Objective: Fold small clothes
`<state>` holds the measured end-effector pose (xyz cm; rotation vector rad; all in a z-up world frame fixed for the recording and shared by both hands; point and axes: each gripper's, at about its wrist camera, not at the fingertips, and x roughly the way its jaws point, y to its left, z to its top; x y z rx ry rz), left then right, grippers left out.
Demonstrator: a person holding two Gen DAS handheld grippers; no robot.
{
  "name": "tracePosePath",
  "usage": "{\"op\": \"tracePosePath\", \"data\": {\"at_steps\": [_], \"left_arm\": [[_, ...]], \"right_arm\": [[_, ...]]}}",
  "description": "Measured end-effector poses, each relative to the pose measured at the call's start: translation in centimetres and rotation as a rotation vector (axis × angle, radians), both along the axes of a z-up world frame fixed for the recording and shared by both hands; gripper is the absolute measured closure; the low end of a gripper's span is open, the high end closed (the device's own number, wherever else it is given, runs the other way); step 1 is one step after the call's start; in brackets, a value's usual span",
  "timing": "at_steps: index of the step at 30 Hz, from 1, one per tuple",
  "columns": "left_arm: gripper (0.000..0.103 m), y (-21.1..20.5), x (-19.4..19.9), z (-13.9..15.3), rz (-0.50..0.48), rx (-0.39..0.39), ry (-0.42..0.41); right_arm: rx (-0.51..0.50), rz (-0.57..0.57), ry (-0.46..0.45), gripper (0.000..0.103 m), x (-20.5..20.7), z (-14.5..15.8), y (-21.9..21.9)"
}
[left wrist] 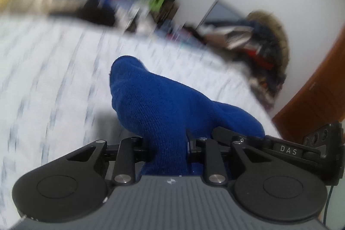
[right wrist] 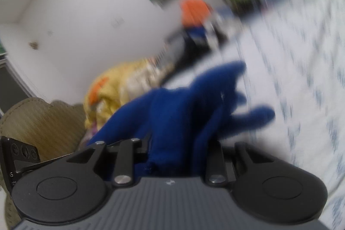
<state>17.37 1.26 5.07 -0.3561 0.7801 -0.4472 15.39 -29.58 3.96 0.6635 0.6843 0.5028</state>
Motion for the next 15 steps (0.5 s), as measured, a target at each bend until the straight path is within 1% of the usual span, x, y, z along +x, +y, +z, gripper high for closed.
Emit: {"op": "tracePosePath", "data": {"at_steps": [2,3,5,6,7,8,9,10,11,12,15], "left_arm": [[0.076,0.5,-0.3,-2.5,-0.003,0.019,0.078],[0.076,0.4,-0.8,-3.4,-0.009,0.048,0.092],[0.074,0.5,-1.8,-4.5,-0.026,0.115,0.081],[0.072,0.5,-2.3,-4.8,-0.030,0.134,0.081],[0.068,0.7,-2.8,-5.1,-0.031,0.137,0.086],[0.062,1.1,-3.1,-5.2,-0.023,0.134,0.084],[0.057,1.6,-3.7,-5.4,-0.013,0.131,0.073],[0.043,2.1,-4.2,-5.4,-0.010,0.125,0.061],[0.029,2.8,-5.0,-5.6,-0.007,0.113,0.048],[0.026,3.4,-5.8,-5.7,-0.006,0.099,0.036],[0.025,4.8,-8.0,-6.2,-0.023,0.036,0.038]], "right_arm": [[-0.030,0.021,0.090,0.074,-0.4,-2.2,0.8],[-0.045,0.032,0.121,0.074,-0.7,-3.1,1.2],[-0.077,0.059,0.149,0.072,-1.6,-4.3,1.9],[-0.099,0.068,0.156,0.069,-2.1,-4.6,2.2],[-0.124,0.071,0.160,0.062,-2.5,-4.7,2.2],[-0.149,0.074,0.156,0.059,-3.1,-4.8,2.2],[-0.172,0.078,0.144,0.053,-3.8,-4.7,2.0],[-0.185,0.081,0.131,0.046,-4.6,-4.6,1.7],[-0.189,0.080,0.120,0.043,-5.4,-4.5,1.2],[-0.182,0.082,0.111,0.040,-6.4,-4.5,0.6],[-0.159,0.088,0.111,0.040,-8.8,-4.9,-1.1]]}}
